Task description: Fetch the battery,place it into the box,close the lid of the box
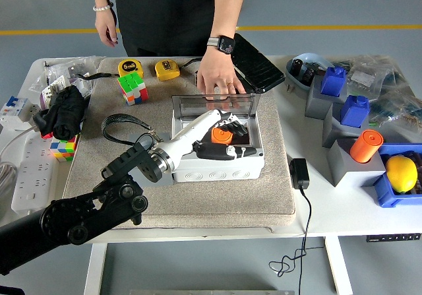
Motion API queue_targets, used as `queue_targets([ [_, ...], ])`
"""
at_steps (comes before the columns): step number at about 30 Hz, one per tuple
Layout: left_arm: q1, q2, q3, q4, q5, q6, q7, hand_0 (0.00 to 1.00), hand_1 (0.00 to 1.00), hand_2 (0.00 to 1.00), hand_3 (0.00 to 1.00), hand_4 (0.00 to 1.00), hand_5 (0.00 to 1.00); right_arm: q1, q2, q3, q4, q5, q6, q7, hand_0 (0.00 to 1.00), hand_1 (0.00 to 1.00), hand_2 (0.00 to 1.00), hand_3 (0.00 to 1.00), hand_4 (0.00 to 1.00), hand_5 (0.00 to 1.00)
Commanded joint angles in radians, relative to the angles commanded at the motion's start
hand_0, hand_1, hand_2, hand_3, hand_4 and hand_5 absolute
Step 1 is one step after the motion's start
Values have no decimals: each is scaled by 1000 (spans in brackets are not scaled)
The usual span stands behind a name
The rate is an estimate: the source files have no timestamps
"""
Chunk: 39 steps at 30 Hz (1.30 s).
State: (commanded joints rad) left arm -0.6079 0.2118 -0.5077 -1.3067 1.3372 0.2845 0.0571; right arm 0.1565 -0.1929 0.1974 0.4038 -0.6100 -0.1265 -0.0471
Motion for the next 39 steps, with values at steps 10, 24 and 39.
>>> queue_targets([
  [10,37,60,-42,-16,24,-2,2,624,635,602,564,998,532,-2,0,6,4,-6,-1,1,602,621,603,543,925,450],
  [24,98,137,-99,-85,38,-2,-4,609,624,597,563,998,531,0,0,15,7,-15,0,3,602,621,602,543,925,450],
  [39,136,176,-139,-148,51,3,-7,564,612,590,560,998,530,-2,0,19,7,-18,-1,4,600,619,601,543,926,449],
])
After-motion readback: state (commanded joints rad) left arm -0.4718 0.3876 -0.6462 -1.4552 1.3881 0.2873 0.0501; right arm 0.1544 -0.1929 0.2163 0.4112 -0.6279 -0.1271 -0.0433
